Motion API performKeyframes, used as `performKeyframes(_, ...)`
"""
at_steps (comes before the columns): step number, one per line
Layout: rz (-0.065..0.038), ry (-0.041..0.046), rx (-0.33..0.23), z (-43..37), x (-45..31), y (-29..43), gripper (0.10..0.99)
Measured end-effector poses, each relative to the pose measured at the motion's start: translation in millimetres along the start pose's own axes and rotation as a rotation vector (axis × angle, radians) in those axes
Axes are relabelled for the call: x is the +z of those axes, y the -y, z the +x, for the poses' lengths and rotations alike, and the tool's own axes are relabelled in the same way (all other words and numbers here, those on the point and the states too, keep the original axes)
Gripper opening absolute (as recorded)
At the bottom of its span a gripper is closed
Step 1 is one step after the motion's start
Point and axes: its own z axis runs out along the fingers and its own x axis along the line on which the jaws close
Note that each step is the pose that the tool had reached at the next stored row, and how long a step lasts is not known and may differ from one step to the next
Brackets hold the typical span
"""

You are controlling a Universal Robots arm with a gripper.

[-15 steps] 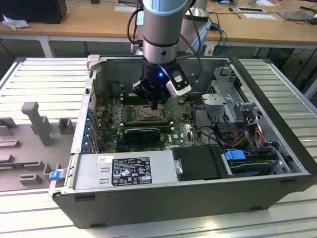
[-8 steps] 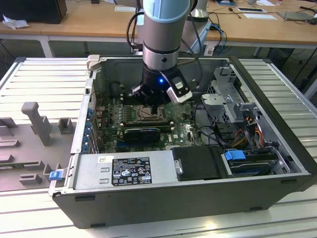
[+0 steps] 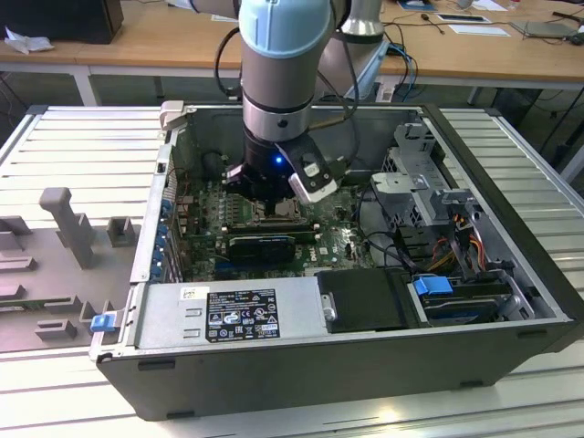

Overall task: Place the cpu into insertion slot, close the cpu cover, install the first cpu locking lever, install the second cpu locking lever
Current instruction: 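Install the second cpu locking lever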

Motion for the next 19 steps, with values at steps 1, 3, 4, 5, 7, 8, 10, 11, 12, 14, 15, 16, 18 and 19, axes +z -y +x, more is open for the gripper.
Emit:
performKeyframes(1,-0.001,0.0000,0.000,0.7,2.5,0.5,0.106)
performKeyframes(3,-0.001,-0.0001,0.000,1.6,6.2,1.2,0.106)
performKeyframes(4,-0.001,-0.0001,0.000,2.2,8.1,1.5,0.106)
performKeyframes(5,-0.001,-0.0002,-0.001,3.2,10.8,1.9,0.106)
performKeyframes(7,-0.004,-0.0004,-0.002,5.8,16.1,2.9,0.106)
performKeyframes(8,-0.007,-0.0003,-0.002,6.3,16.3,2.9,0.106)
performKeyframes(10,-0.014,0.0003,-0.002,8.8,16.3,3.7,0.106)
performKeyframes(11,-0.015,0.0002,-0.002,10.0,16.2,4.1,0.106)
performKeyframes(12,-0.017,0.0003,-0.003,13.5,16.0,5.0,0.106)
performKeyframes(14,-0.018,0.0002,-0.003,15.8,16.0,5.7,0.106)
performKeyframes(15,-0.018,0.0003,-0.004,16.3,16.0,6.0,0.106)
performKeyframes(16,-0.018,0.0002,-0.004,17.0,16.0,6.4,0.106)
performKeyframes(18,-0.025,0.0002,-0.005,18.6,17.9,8.7,0.106)
performKeyframes(19,-0.028,0.0004,-0.006,18.8,18.9,8.9,0.106)
